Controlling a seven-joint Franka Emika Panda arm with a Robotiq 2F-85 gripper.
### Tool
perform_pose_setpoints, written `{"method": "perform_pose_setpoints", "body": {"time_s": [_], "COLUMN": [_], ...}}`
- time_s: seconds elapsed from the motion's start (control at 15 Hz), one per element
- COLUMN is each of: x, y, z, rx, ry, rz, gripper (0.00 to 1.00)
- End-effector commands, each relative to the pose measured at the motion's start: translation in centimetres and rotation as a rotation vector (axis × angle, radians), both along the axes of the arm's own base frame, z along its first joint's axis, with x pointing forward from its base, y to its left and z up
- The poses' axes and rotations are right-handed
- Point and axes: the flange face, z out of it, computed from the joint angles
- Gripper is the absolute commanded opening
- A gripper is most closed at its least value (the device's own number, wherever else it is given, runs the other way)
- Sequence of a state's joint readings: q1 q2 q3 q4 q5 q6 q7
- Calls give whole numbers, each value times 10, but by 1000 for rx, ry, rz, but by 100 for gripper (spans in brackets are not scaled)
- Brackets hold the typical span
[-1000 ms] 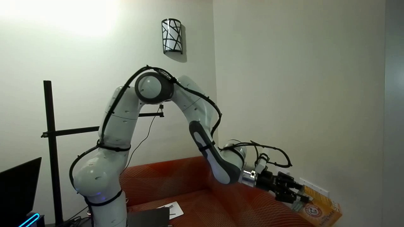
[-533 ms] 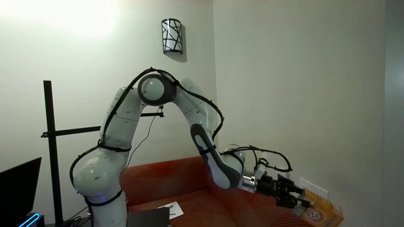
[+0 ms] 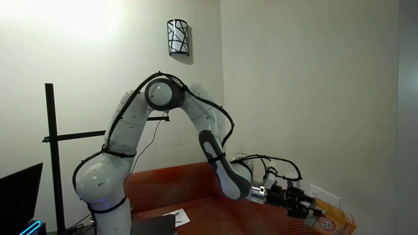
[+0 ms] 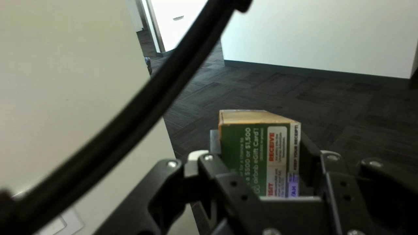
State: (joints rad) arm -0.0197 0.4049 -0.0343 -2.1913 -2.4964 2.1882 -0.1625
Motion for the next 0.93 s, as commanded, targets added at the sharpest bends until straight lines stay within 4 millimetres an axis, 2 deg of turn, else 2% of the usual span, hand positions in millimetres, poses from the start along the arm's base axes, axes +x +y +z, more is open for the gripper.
{"method": "perform_pose_setpoints", "body": {"time_s": [0.0, 0.2, 0.33, 0.47, 0.73, 0.87], "x": [3, 0, -1, -1, -4, -3], "y": [3, 10, 28, 21, 18, 26], "z": [19, 17, 12, 12, 3, 2], "rx": [5, 0, -10, 43, 24, 9], "ry": [-111, -148, -144, -139, -146, -150], "rz": [37, 94, 106, 76, 99, 95], "gripper": [30, 30, 30, 30, 30, 30]}}
